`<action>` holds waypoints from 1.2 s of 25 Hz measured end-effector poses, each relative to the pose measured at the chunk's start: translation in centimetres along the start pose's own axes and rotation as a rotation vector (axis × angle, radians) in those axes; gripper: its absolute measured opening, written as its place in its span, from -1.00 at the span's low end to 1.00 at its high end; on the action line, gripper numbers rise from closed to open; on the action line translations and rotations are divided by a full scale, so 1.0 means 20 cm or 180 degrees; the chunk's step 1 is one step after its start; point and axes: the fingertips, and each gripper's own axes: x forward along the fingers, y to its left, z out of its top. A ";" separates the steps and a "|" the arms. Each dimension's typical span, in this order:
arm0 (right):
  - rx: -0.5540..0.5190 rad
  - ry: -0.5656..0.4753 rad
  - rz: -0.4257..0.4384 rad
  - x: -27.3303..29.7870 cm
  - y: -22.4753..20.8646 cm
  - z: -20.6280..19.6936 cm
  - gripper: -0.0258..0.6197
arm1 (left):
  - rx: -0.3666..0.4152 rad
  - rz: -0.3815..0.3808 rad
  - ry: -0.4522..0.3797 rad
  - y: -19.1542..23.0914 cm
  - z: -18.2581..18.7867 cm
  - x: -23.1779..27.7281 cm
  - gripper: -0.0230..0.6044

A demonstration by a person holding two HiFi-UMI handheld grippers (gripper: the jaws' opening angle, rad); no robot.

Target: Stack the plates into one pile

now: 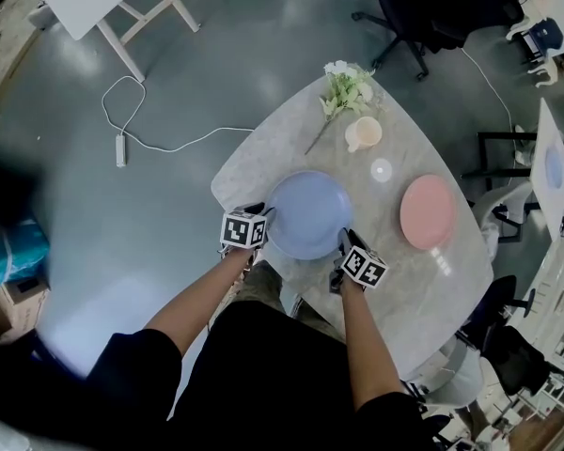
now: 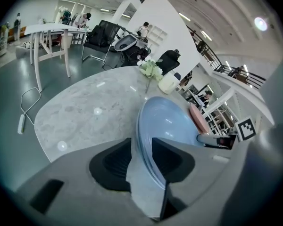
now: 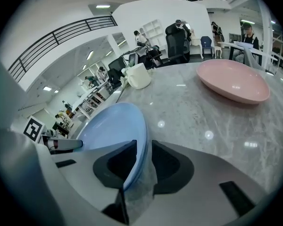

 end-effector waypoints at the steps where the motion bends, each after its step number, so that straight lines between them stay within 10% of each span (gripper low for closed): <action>1: 0.0030 0.0001 -0.0018 0.00 -0.01 0.00 -0.71 | 0.0014 -0.0008 0.0018 0.00 0.00 0.00 -0.46; 30: 0.0215 -0.0091 -0.0090 -0.07 -0.07 -0.02 -0.74 | 0.0106 -0.0123 0.0244 -0.16 0.00 0.05 -0.62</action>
